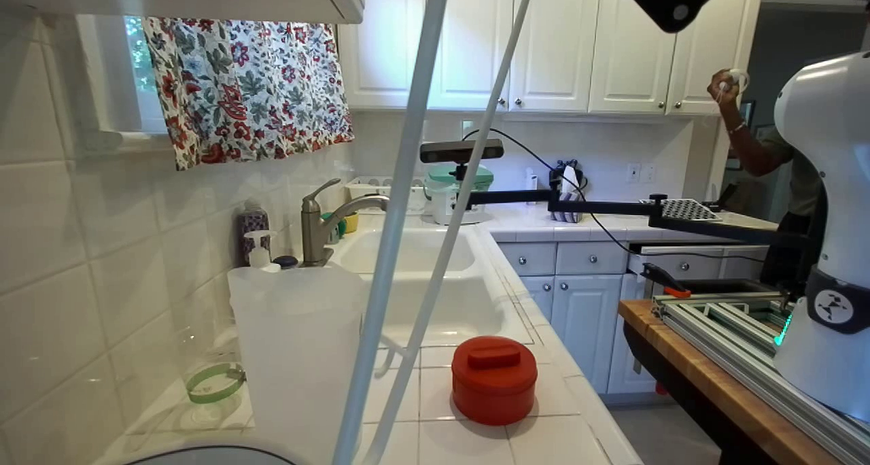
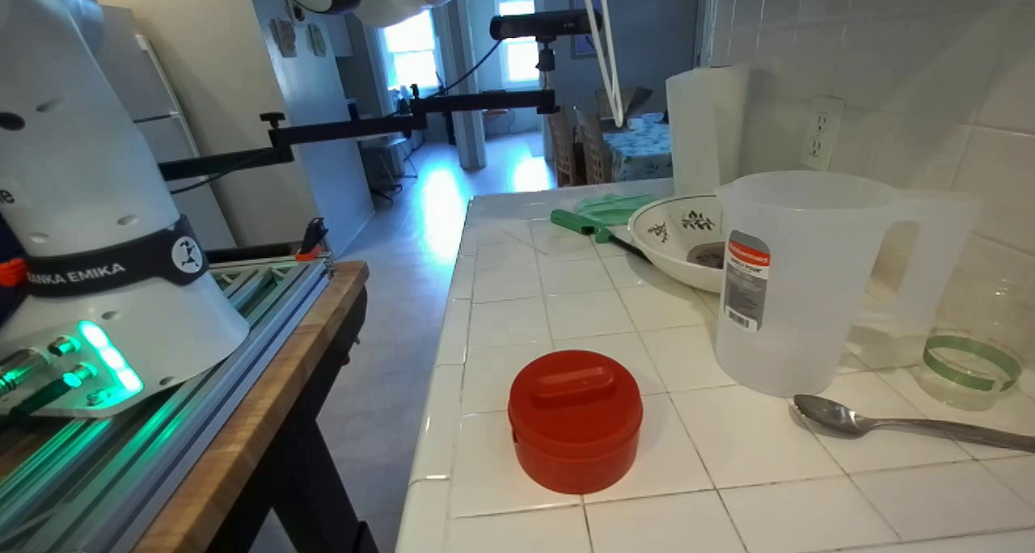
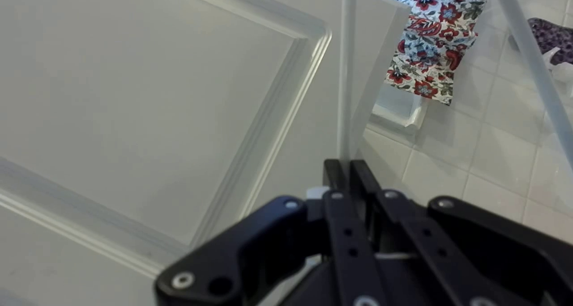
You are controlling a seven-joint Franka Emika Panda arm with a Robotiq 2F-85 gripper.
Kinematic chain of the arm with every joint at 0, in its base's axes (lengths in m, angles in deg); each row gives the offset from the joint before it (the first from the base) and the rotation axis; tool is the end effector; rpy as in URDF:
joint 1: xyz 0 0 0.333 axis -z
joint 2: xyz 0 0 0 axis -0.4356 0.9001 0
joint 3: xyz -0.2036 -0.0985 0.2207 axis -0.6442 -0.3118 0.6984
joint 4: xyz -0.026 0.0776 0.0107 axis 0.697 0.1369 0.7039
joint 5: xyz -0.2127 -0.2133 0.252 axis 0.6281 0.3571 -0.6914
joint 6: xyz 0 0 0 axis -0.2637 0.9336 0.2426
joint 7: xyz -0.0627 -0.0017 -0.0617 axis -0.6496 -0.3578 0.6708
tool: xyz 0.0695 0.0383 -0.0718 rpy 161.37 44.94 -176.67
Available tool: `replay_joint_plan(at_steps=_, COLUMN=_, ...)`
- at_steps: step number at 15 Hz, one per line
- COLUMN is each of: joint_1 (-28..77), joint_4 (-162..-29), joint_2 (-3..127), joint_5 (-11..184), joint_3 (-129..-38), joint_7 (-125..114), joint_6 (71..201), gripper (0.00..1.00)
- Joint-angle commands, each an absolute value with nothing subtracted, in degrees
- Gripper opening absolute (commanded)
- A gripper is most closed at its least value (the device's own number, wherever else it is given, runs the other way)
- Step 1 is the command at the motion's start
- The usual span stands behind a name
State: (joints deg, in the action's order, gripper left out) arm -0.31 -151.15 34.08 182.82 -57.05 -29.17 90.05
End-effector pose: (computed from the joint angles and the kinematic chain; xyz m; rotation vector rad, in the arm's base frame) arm 0.3521 0.2385 0.3884 1.0964 0.8368 0.4936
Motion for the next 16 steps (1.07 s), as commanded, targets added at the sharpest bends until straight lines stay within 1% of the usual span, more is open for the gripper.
replay_joint_plan(at_steps=1, joint_1=-0.3, joint_4=-150.3, joint_2=32.9, joint_5=184.1, joint_3=-57.0, joint_7=-25.8, joint_6=90.6, gripper=0.02)
replay_joint_plan(at_steps=9, joint_1=-0.2, joint_4=-147.5, joint_2=34.3, joint_5=184.0, joint_3=-56.5, joint_7=-22.8, joint_6=91.2, gripper=0.02)
replay_joint_plan(at_steps=16, joint_1=0.0, joint_4=-148.0, joint_2=34.1, joint_5=183.8, joint_3=-56.8, joint_7=-23.7, joint_6=91.5, gripper=0.02)
